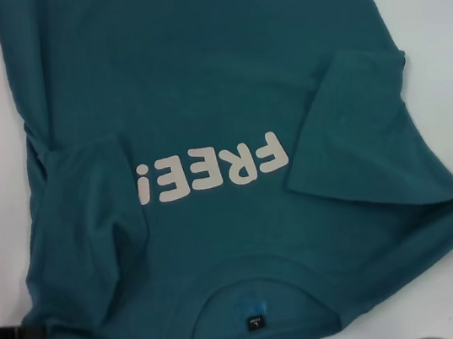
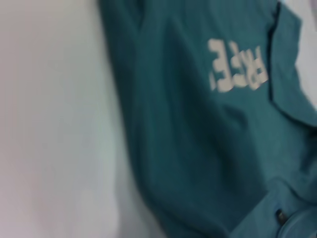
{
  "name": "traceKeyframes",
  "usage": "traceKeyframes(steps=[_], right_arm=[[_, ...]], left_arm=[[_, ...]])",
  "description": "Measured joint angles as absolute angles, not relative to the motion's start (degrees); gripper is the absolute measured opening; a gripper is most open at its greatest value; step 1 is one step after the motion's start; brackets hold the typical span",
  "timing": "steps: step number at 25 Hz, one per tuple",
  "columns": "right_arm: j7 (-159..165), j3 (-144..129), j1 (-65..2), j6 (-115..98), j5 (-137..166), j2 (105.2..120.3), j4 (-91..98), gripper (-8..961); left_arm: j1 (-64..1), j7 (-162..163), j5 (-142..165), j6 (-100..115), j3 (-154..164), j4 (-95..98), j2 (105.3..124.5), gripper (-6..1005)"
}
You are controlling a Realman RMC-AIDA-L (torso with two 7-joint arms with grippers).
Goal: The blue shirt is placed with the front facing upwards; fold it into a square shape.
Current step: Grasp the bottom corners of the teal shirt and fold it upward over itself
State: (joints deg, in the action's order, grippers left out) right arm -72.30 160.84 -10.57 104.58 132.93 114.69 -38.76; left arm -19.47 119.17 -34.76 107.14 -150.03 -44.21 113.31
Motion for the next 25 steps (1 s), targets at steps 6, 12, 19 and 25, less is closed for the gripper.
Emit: traceKeyframes(steps=[6,12,19,25], right_arm=[[-72.07,160.84,-12.68,104.62,131.24,114.19,-38.55,36],[-71.36,160.84,-17.21,102.65,130.95,113.93,-38.14,36],[-69.58,160.72,-23.92,96.86,130.96,114.56,-37.93,37],[-68.02,160.5,-29.38,91.74,130.96,115.01,-38.09,37]], left_arm=[[-23.0,119.12,-37.18,107.71,-152.04,-43.99,112.97,57],[-28.21,119.46,-38.29,105.62,-153.7,-43.33,112.98,57],[-34.83,121.05,-38.88,99.16,-153.91,-40.76,112.51,58],[-39.15,122.57,-40.45,94.58,-153.89,-40.47,112.28,58]])
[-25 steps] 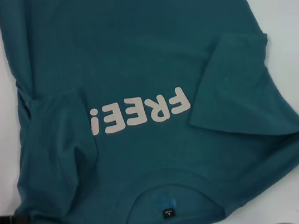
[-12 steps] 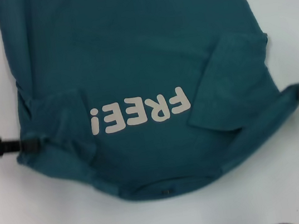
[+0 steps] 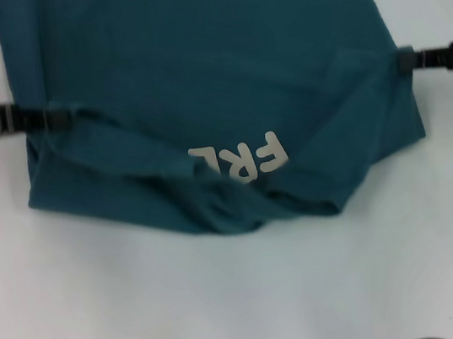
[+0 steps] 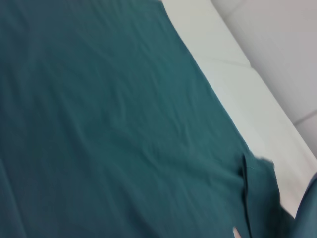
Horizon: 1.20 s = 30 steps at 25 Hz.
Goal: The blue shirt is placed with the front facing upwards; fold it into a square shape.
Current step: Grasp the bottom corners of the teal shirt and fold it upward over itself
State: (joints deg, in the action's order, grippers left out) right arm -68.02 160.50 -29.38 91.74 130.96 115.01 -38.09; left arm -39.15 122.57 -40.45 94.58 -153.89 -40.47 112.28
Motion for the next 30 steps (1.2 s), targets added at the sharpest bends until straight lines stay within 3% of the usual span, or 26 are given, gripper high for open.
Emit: traceKeyframes(steps=[6,15,25,30], right_arm=[[-66.37,158.07,-33.58,86.62,129.23,115.21,-38.61,37],[-63.89,153.99,-38.74,79.79,126.81,113.37,-37.67,37],[-59.15,149.56,-42.08,73.86,126.58,112.43,-40.94,36],[-58.22,148.26,-42.63,71.96,126.56,112.13,-40.62,36]], left_arm=[[-43.29,124.29,-41.87,89.77,-153.95,-40.4,111.4,57],[-48.26,125.41,-41.93,81.82,-153.57,-37.82,109.57,58],[-50.19,126.73,-44.47,75.03,-153.74,-36.74,107.4,57],[-50.39,126.68,-44.64,72.34,-153.41,-36.11,107.48,58]])
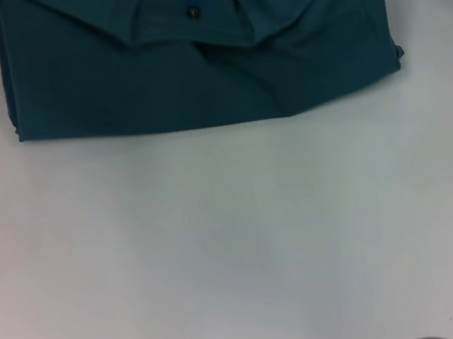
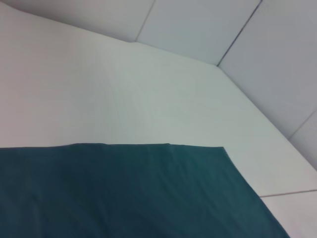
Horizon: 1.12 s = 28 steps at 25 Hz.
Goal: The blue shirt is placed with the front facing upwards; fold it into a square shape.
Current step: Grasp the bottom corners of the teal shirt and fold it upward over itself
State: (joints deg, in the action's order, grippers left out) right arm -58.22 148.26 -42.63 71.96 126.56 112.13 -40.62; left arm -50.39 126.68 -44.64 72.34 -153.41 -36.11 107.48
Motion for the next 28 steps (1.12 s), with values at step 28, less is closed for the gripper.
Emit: traceKeyframes(steps=[28], right_arm=[[-64.15,145.07,-42.92,56.01,126.56,112.86,-29.16,37]], left_arm=[[-47.11,121.33,-47.91,61.58,-153.49,-30.29,110.63,61]])
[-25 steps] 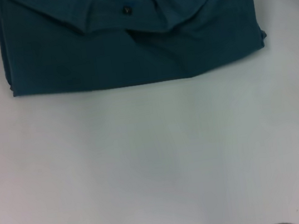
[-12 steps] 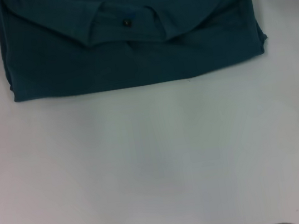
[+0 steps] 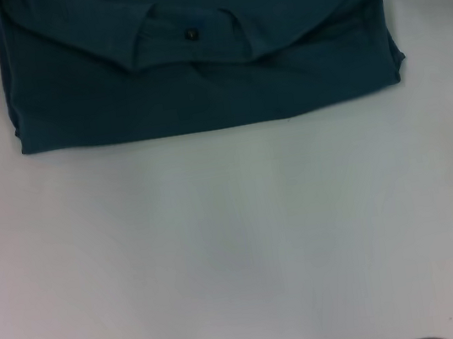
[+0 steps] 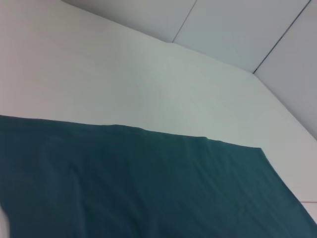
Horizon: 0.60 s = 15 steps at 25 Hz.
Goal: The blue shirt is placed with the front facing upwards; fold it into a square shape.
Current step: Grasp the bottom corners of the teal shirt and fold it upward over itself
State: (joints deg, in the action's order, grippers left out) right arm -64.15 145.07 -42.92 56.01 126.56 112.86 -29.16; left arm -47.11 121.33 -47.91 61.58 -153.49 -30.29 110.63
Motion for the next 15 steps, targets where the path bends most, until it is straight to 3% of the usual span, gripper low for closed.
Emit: traceKeyframes(steps=[15], right_arm=[[-67.19,145.37,-42.96,52.68,126.56,114.12,-26.96,36]], left_arm=[[-46.29,121.11,-47.9,58.5,-153.36,-29.65,112.87,68]])
